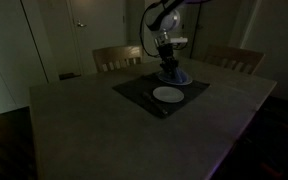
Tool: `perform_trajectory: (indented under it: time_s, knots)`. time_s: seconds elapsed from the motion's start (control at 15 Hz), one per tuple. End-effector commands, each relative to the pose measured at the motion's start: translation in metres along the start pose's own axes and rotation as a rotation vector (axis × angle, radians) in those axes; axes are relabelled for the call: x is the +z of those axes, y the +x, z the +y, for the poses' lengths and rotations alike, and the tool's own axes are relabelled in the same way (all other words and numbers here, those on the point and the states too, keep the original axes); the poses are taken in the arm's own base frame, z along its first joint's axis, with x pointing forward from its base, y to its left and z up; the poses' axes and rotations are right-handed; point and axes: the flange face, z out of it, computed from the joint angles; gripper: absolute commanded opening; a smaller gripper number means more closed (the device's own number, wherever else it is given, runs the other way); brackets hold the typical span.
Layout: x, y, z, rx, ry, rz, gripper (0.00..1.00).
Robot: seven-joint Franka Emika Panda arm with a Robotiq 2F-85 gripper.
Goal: Use the blue towel to wipe the plate on the right
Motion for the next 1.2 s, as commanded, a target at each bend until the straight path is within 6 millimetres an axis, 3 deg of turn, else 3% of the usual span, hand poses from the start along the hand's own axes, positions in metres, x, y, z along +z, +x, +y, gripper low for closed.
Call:
perform_trajectory:
  time_s: [0.0, 0.53, 0.8, 1.13]
  knots:
    - [0.008, -0.013, 0.011, 0.016, -0.015, -0.097, 0.02]
    - [0.027, -0.027, 0.035, 0.251, -0.195, -0.298, 0.02]
    - [0.023, -0.016, 0.034, 0.398, -0.322, -0.224, 0.02]
    - [0.012, 0.002, 0.016, 0.486, -0.379, -0.064, 0.02]
